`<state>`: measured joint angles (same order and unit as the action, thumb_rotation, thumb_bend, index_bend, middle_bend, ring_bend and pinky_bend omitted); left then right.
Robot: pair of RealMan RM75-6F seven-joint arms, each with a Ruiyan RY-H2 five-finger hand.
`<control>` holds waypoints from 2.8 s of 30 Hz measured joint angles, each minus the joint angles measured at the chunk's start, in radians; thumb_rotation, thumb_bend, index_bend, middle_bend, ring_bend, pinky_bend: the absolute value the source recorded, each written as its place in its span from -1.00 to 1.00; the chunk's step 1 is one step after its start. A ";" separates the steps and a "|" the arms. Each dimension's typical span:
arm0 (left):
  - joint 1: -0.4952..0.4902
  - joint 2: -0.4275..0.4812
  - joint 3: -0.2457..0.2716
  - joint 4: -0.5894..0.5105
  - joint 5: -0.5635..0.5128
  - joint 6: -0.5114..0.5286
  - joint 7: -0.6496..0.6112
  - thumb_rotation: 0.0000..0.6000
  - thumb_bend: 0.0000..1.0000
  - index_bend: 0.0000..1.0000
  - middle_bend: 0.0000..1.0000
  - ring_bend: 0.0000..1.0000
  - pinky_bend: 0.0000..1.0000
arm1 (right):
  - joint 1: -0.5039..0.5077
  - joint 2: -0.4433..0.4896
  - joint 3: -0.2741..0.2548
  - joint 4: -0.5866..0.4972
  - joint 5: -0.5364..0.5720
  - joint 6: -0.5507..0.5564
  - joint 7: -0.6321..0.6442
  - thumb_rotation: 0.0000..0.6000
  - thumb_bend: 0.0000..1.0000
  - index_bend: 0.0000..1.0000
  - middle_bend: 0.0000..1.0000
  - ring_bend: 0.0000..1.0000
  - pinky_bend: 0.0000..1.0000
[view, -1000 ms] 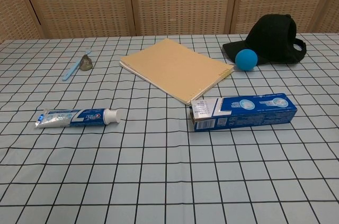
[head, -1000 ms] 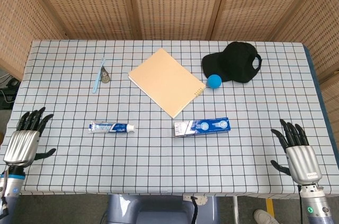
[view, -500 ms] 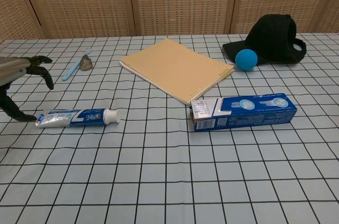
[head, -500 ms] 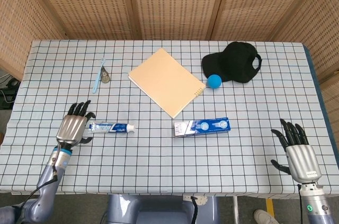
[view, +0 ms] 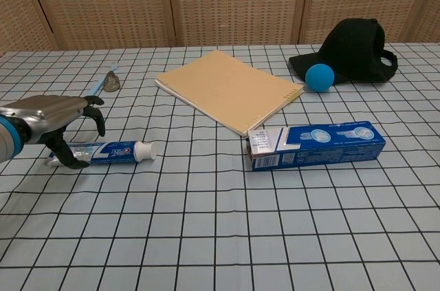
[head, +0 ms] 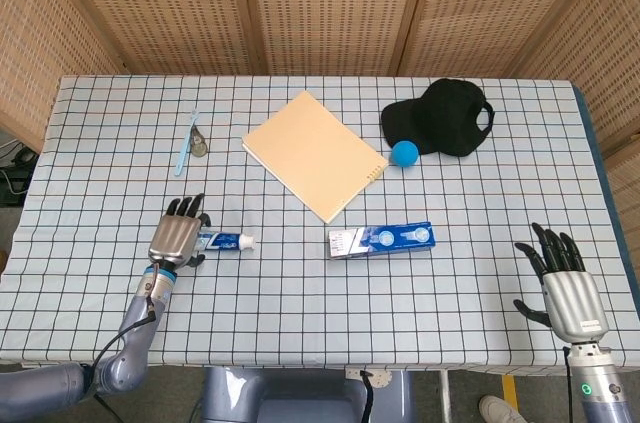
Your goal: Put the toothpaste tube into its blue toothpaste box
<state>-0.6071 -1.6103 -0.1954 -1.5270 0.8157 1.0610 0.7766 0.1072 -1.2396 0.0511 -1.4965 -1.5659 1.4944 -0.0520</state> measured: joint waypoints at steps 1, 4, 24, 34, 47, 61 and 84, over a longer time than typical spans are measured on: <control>-0.004 -0.005 0.001 0.007 -0.006 0.001 -0.003 1.00 -0.53 -0.28 -0.92 -0.87 -0.88 | 0.000 0.000 0.000 0.000 0.000 0.000 0.002 1.00 -0.58 -0.52 -1.00 -1.00 -0.80; -0.014 -0.012 0.004 0.020 -0.018 0.003 -0.010 1.00 -0.54 -0.28 -0.92 -0.87 -0.88 | 0.000 0.002 0.000 0.000 0.002 -0.001 0.009 1.00 -0.58 -0.52 -1.00 -1.00 -0.80; -0.040 -0.089 0.034 0.133 0.001 0.030 -0.073 1.00 0.18 0.51 -0.16 -0.25 -0.39 | -0.004 0.011 -0.003 -0.007 0.001 0.006 0.033 1.00 -0.58 -0.51 -1.00 -1.00 -0.80; -0.010 -0.131 0.068 0.252 0.221 0.096 -0.252 1.00 0.24 0.71 0.07 -0.06 -0.17 | -0.004 0.012 -0.011 -0.015 -0.014 0.007 0.024 1.00 -0.58 -0.49 -1.00 -1.00 -0.80; 0.023 0.102 0.076 0.092 0.359 0.119 -0.372 1.00 0.24 0.71 0.07 -0.06 -0.17 | 0.051 0.006 -0.036 -0.070 -0.008 -0.142 -0.082 1.00 -0.58 -0.44 -0.96 -1.00 -0.80; 0.047 0.181 0.070 0.001 0.390 0.136 -0.364 1.00 0.23 0.71 0.07 -0.06 -0.17 | 0.199 -0.098 0.048 -0.156 0.163 -0.336 -0.297 1.00 -0.58 -0.44 -0.96 -1.00 -0.78; 0.072 0.200 0.079 0.035 0.430 0.136 -0.403 1.00 0.23 0.71 0.07 -0.06 -0.17 | 0.421 -0.261 0.165 -0.143 0.499 -0.473 -0.600 1.00 -0.58 -0.44 -0.95 -1.00 -0.76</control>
<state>-0.5355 -1.4099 -0.1168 -1.4921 1.2456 1.1971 0.3739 0.5286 -1.5001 0.2161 -1.6394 -1.0665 1.0215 -0.6523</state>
